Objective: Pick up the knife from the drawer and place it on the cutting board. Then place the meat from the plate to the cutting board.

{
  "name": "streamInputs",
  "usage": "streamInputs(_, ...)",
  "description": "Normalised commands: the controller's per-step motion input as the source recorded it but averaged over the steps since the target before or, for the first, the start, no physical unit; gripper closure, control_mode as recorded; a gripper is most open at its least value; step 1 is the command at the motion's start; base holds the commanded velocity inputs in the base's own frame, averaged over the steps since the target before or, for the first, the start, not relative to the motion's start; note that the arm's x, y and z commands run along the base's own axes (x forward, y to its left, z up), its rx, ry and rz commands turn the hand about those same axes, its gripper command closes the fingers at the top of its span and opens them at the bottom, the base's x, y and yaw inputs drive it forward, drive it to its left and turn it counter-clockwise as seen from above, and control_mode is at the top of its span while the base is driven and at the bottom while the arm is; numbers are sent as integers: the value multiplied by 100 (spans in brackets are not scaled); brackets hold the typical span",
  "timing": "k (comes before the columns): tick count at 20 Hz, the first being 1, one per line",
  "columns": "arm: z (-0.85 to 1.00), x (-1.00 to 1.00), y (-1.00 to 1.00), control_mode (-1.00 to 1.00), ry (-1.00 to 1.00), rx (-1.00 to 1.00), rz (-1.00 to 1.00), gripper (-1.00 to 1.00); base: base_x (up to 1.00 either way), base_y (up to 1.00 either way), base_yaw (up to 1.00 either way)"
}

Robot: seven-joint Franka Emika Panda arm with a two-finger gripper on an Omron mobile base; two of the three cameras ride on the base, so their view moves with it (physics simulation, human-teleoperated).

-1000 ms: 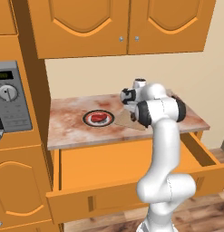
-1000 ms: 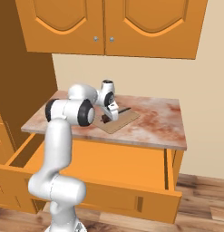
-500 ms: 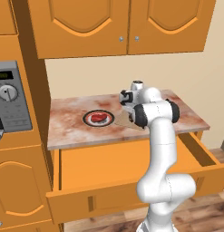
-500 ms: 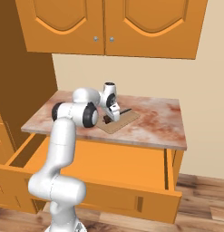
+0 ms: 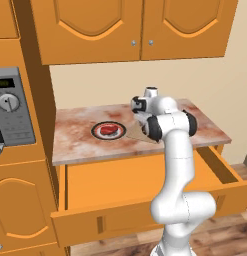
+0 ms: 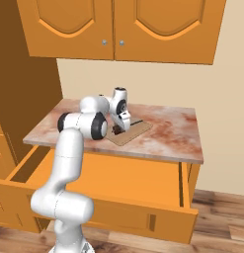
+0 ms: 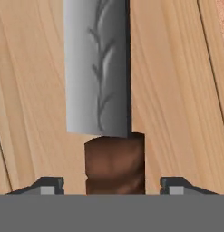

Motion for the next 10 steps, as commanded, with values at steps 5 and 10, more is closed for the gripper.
streamInputs(5, 44, -22, 9, -100, -7, 1, -1, -100, 0, 0, 0)
streamInputs(10, 6, -31, 61, -100, -8, 0, 0, -100, 0, 0, 0)
